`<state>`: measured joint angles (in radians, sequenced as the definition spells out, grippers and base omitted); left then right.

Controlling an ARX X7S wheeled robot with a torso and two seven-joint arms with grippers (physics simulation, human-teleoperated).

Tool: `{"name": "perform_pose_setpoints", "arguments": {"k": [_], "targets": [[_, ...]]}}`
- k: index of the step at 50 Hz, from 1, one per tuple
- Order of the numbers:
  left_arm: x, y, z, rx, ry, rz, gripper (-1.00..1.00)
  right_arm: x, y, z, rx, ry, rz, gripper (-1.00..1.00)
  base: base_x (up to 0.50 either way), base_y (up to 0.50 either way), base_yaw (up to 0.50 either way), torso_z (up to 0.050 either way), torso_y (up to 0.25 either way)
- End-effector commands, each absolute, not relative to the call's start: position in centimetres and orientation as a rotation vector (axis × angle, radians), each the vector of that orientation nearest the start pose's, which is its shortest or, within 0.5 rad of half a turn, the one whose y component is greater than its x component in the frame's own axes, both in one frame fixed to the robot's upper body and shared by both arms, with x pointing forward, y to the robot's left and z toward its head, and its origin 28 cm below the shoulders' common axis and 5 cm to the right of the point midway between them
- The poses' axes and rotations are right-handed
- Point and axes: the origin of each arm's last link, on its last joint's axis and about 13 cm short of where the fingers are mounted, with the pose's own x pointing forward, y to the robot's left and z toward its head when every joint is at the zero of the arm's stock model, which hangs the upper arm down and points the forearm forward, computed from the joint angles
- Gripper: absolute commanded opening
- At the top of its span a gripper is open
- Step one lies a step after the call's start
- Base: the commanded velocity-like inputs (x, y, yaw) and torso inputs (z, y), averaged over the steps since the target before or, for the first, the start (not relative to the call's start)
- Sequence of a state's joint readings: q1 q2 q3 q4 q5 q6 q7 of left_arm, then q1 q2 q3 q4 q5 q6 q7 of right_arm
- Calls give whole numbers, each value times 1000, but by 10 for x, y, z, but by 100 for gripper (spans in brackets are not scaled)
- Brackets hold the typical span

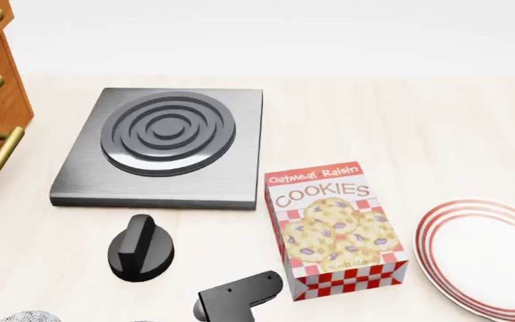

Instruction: Pick the akita bowl from table center and place it on the plate.

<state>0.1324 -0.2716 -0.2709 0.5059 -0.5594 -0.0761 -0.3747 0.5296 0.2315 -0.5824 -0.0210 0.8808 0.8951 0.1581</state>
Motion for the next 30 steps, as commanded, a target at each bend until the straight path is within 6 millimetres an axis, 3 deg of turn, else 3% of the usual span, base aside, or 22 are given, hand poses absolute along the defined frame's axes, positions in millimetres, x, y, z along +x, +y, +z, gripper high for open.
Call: {"name": "perform_pose_setpoints", "arguments": {"k": [1,12,30], "targets": [[175,288,110,-276,-319,414,100,243,-35,94,32,448,622,-100,0,0,0,0,0],[175,286,112,-272,-322,409,100,214,-51,139,-84,113,584,-100,0,0,0,0,0],[176,286,114,-271,-325,406,100,206,-98,187,-108,-202,339,-100,0,0,0,0,0]]}}
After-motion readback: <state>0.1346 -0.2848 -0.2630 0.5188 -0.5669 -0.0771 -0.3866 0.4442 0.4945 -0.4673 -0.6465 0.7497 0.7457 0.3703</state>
